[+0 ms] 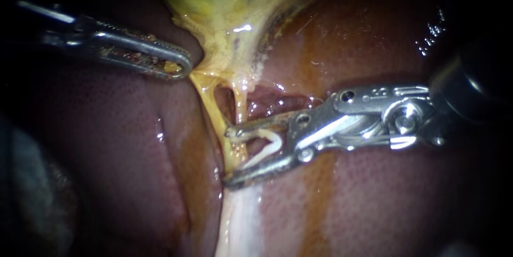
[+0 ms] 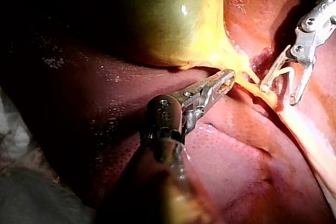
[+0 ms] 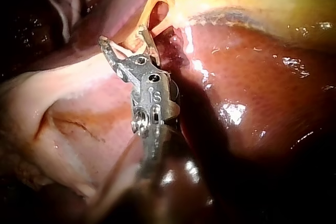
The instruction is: Clipping first clip left tube
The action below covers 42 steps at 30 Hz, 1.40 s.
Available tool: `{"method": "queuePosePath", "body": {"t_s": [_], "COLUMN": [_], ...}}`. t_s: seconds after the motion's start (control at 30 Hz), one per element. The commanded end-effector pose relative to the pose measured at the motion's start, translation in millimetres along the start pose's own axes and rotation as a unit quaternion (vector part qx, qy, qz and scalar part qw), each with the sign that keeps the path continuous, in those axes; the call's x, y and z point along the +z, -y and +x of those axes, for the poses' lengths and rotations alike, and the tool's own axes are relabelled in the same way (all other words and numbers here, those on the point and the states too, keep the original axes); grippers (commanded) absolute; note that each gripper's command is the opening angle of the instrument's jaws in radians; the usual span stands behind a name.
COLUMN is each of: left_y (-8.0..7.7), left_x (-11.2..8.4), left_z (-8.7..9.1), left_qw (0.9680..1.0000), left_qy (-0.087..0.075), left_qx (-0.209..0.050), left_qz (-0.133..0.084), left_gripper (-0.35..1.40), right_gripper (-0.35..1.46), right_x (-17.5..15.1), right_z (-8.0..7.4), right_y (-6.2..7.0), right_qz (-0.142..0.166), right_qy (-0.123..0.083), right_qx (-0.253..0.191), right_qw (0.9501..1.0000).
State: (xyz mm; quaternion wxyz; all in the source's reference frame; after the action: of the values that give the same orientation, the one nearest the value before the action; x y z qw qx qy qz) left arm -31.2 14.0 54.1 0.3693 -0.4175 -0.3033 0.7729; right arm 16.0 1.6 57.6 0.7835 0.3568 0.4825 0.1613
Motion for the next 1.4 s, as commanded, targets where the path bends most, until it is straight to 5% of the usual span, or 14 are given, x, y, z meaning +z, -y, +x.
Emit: {"method": "queuePosePath", "body": {"t_s": [0.03,0.5,1.4], "left_y": [0.0,-0.1,-0.3], "left_x": [0.0,0.0,0.0], "left_z": [0.0,0.0,0.1], "left_qw": [1.0,1.0,1.0], "left_qy": [0.0,0.0,0.0], "left_qx": [0.0,0.0,0.0], "left_qz": [0.0,0.0,0.0], "left_gripper": [-0.35,-0.35,-0.35], "right_gripper": [0.49,0.49,0.5], "right_x": [0.0,2.1,2.3], "right_z": [-0.1,-3.1,-3.7], "right_y": [-0.1,-2.1,-4.4], "right_qz": [0.0,-0.002,-0.027], "right_qy": [0.0,-0.011,-0.026], "right_qx": [0.003,0.021,0.029], "right_qw": [1.0,0.9997,0.9989]}}
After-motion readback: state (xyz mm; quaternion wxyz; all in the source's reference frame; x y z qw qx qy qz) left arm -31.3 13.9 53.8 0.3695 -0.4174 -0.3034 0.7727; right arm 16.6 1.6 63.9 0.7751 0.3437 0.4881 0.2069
